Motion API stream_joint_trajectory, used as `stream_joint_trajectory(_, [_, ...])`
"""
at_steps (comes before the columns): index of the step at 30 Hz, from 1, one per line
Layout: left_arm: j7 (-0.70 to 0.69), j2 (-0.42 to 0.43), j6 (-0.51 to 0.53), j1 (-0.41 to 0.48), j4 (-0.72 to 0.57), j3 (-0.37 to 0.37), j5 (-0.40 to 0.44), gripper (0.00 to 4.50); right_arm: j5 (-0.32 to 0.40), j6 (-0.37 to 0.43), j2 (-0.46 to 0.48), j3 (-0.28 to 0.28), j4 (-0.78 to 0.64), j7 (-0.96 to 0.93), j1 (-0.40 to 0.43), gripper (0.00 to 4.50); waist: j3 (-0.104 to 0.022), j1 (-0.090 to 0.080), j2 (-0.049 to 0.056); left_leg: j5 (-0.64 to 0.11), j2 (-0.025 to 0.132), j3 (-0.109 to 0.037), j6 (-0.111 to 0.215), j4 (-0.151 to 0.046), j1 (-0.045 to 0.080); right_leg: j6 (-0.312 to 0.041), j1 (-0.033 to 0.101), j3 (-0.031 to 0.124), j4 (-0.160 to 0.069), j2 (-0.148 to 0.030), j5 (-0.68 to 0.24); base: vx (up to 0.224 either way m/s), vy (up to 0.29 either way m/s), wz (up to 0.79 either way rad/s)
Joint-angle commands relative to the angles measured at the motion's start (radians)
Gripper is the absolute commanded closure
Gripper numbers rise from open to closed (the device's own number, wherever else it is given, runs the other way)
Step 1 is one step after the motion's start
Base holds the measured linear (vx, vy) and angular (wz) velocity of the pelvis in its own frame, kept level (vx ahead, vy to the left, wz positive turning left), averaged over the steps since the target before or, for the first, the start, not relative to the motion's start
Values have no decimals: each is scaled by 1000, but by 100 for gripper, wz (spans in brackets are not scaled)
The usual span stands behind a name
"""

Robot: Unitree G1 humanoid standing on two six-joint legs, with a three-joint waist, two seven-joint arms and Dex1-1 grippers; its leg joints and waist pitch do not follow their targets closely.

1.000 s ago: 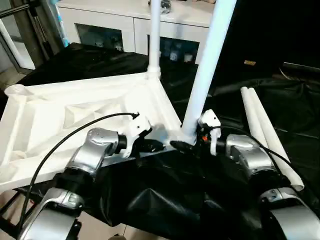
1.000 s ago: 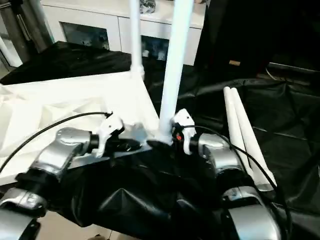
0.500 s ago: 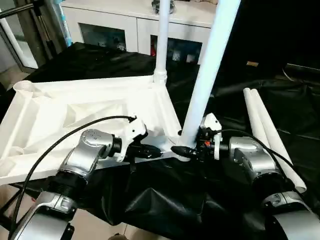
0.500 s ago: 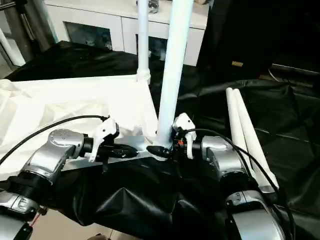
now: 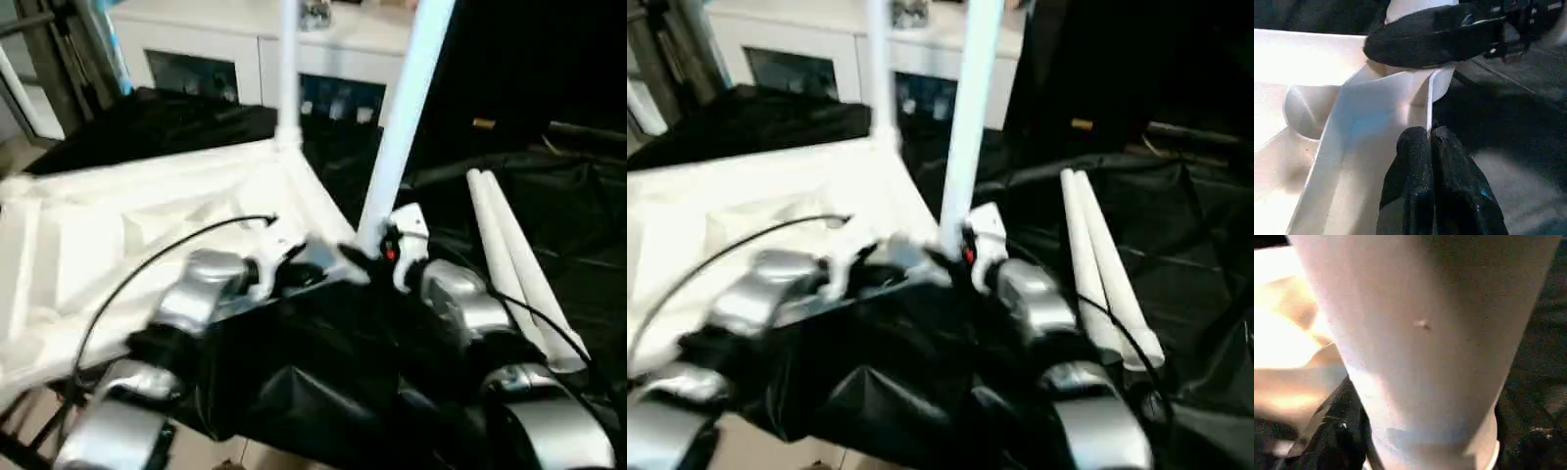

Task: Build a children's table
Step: Rotate leg to tighten

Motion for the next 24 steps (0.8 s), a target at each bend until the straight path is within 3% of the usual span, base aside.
stream_joint_trajectory(1, [63, -52, -14, -44, -8, 19, -18, 450, -22, 25, 70, 44, 70, -13, 24, 176, -60, 0, -6, -106, 15, 4, 28, -57, -1, -212, 55, 40, -64, -71, -81, 0, 0, 0])
stream_joint_trajectory(3, [58, -57, -20, -44, -9, 13, -16, 450, -28, 7, 73, 48, 75, -11, 20, 176, -59, 0, -4, -110, 16, 4, 42, -57, -2, -215, 57, 39, -63, -71, -61, 0, 0, 0])
stream_joint_trajectory(4, [50, -59, -20, -42, -12, 10, -17, 450, -19, 5, 76, 42, 75, 0, 19, 106, -59, 1, -4, -116, 16, 4, 44, -57, -1, -216, 56, 39, -64, -71, -64, 0, 0, 0])
stream_joint_trajectory(7, [19, -57, -31, -37, -15, 3, -24, 450, 8, 11, 80, 15, 80, 38, 8, 100, -58, 0, -5, -134, 16, 4, 50, -58, -1, -217, 57, 40, -66, -72, -84, 0, 0, 0])
stream_joint_trajectory(8, [-20, -43, -46, -27, -19, -3, -32, 450, -2, -1, 67, 24, 78, 72, 5, 71, -57, 1, -6, -135, 17, 4, 50, -58, -1, -215, 57, 40, -67, -72, -94, 0, 0, 0])
stream_joint_trajectory(12, [-84, -18, -54, -6, -41, -10, -45, 450, -8, -13, 36, 48, 57, 162, 14, 57, -60, -1, -5, -108, 17, 3, 62, -56, -3, -226, 60, 39, -60, -71, -43, 0, 0, 0])
stream_joint_trajectory(15, [-172, 24, -52, 24, -83, -19, -66, 450, 17, -3, -26, 82, -11, 372, 43, 57, -60, -1, -5, -104, 19, 4, 90, -52, -4, -244, 61, 39, -57, -71, -7, 0, 0, 0])
stream_joint_trajectory(18, [-208, 42, -52, 34, -96, -21, -76, 450, 21, 5, -62, 105, -46, 468, 61, 57, -60, 4, -4, -100, 22, 6, 97, -52, -1, -260, 60, 37, -55, -69, 4, 0, 0, 0])
stream_joint_trajectory(19, [-254, 68, -54, 45, -111, -26, -82, 450, 19, 16, -105, 127, -83, 573, 79, 57, -58, 4, -5, -106, 21, 7, 97, -52, -2, -260, 60, 35, -56, -66, -3, 0, 0, 0])
stream_joint_trajectory(24, [-334, 108, -49, 61, -134, -30, -94, 450, 20, 41, -170, 151, -128, 719, 102, 57, -57, 12, -5, -132, 25, 8, 88, -52, -1, -254, 58, 35, -61, -70, -61, 0, 0, 0])
